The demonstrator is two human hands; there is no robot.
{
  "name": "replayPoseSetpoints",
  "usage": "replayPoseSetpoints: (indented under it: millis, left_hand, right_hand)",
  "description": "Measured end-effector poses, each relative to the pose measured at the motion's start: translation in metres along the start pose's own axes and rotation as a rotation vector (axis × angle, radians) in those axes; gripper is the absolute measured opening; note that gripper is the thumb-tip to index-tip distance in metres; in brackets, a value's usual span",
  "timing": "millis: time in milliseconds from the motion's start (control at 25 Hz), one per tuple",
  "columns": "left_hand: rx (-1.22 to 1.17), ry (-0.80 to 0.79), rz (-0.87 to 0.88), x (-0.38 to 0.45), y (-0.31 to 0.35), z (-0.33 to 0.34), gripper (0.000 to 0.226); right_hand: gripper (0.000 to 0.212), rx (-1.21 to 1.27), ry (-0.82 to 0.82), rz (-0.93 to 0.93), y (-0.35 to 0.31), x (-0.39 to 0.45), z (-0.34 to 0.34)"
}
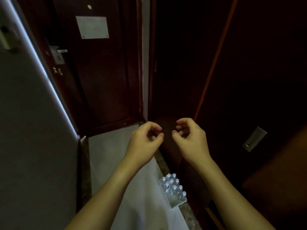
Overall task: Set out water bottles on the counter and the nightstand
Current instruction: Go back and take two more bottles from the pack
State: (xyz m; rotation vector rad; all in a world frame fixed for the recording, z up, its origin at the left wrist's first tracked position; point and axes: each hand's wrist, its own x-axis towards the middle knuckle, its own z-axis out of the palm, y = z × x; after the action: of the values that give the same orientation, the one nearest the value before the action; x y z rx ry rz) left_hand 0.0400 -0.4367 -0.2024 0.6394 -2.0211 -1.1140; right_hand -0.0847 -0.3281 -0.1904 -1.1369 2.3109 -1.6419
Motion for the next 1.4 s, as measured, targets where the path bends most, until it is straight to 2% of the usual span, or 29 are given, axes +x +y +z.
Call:
replayPoseSetpoints:
  millis: [240, 360, 480, 600, 720, 880, 1000, 1160, 1280, 1400]
  left_hand:
    - [-0.012, -0.012, -0.124, 0.078, -0.093, 0.049, 0.028]
    - [0.054, -0.117, -0.178, 0.094, -0.158, 0.075, 0.027]
    - [0.125, -0.224, -0.237, 0.109, -0.244, 0.111, 0.023]
    - [0.21, -0.323, -0.275, 0.109, -0.382, 0.178, 0.023]
    - [0.251, -0.44, -0.32, 0.067, -0.562, 0.277, 0.029]
    - [0.234, -0.533, -0.321, 0.014, -0.791, 0.418, 0.043]
    - [0.142, -0.629, -0.307, -0.012, -0.91, 0.499, 0.059]
    - [0.147, -0.734, -0.229, -0.031, -0.991, 0.547, 0.068]
    - [0.195, -0.71, -0.169, -0.034, -1.007, 0.555, 0.048]
    - [0.161, -0.619, -0.212, -0.034, -0.986, 0.54, 0.031]
  right_hand:
    - [0.025, 0.044, 0.007, 0.157, 0.102, 0.095, 0.057]
    - [0.022, 0.041, 0.052, 0.275, 0.164, 0.113, 0.088]
    - [0.012, -0.045, 0.018, 0.412, 0.25, 0.111, 0.118]
    - [0.024, -0.126, 0.033, 0.517, 0.384, 0.083, 0.166]
    - [0.028, -0.133, 0.026, 0.681, 0.558, 0.014, 0.248]
    - [0.045, -0.082, 0.147, 0.854, 0.792, -0.064, 0.375]
    - [0.056, -0.103, 0.275, 0.873, 0.91, -0.095, 0.449]
    - [0.074, -0.088, 0.447, 0.857, 0.983, -0.112, 0.51]
    - [0.067, -0.109, 0.52, 0.935, 1.001, -0.111, 0.516]
    - [0.067, -0.125, 0.516, 0.916, 0.985, -0.109, 0.508]
